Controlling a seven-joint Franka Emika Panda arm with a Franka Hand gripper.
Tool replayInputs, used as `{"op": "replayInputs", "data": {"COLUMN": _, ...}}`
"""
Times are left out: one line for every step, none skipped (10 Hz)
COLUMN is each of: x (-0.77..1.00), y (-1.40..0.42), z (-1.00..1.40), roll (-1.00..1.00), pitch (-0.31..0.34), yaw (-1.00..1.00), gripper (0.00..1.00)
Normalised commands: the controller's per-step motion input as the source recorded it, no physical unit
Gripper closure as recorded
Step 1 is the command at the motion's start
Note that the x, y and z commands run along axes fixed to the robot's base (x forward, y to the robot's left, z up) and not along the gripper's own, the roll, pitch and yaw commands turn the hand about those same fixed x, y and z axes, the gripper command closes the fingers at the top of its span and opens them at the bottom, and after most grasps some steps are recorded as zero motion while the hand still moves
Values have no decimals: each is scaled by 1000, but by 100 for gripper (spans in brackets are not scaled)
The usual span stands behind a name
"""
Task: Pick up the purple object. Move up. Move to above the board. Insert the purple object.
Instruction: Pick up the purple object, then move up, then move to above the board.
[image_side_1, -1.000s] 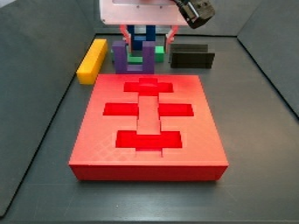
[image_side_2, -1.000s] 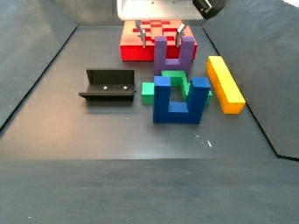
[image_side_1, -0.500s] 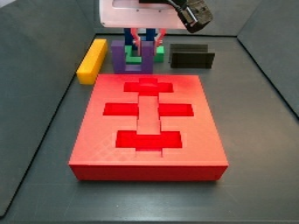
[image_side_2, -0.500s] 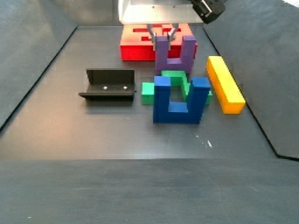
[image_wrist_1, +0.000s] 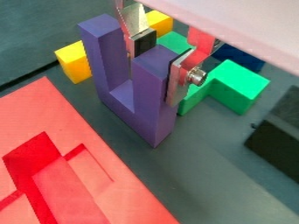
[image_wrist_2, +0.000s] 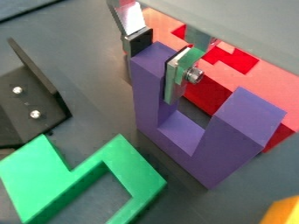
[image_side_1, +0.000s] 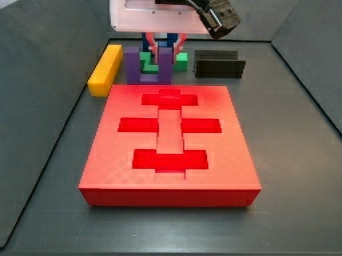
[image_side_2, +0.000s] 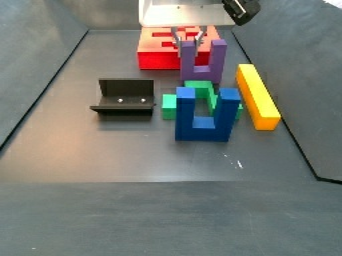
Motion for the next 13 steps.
{"op": "replayInputs", "data": {"x": 0, "y": 0, "z": 0, "roll": 0, "pitch": 0, "yaw": 0, "gripper": 100}}
{"op": "replayInputs", "data": {"x": 0, "y": 0, "z": 0, "roll": 0, "pitch": 0, "yaw": 0, "gripper": 100}}
{"op": "replayInputs", "data": {"x": 0, "y": 0, "z": 0, "roll": 0, "pitch": 0, "yaw": 0, "gripper": 100}}
{"op": "replayInputs", "data": {"x": 0, "y": 0, "z": 0, "roll": 0, "pitch": 0, "yaw": 0, "gripper": 100}}
{"op": "replayInputs", "data": {"x": 0, "y": 0, "z": 0, "roll": 0, "pitch": 0, "yaw": 0, "gripper": 100}}
{"op": "replayInputs", "data": {"x": 0, "y": 0, "z": 0, "roll": 0, "pitch": 0, "yaw": 0, "gripper": 100}}
{"op": "replayInputs", "data": {"x": 0, "y": 0, "z": 0, "roll": 0, "pitch": 0, "yaw": 0, "gripper": 100}}
{"op": "replayInputs", "data": {"x": 0, "y": 0, "z": 0, "roll": 0, "pitch": 0, "yaw": 0, "gripper": 100}}
{"op": "replayInputs", "data": {"x": 0, "y": 0, "z": 833, "roll": 0, "pitch": 0, "yaw": 0, "gripper": 100}}
{"op": "replayInputs", "data": {"x": -7, "y": 18, "z": 825, "roll": 1, "pitch": 5, "yaw": 37, "gripper": 100}}
{"op": "replayInputs", "data": {"x": -52, "y": 15, "z": 678, "roll": -26, "pitch": 29, "yaw": 46, "gripper": 100}}
{"op": "replayInputs", "data": {"x": -24, "y": 19, "z": 295, "roll": -89, "pitch": 8, "yaw": 17, "gripper": 100}}
{"op": "replayInputs", "data": {"x": 0, "y": 0, "z": 1400, "roll": 0, "pitch": 0, "yaw": 0, "gripper": 100}}
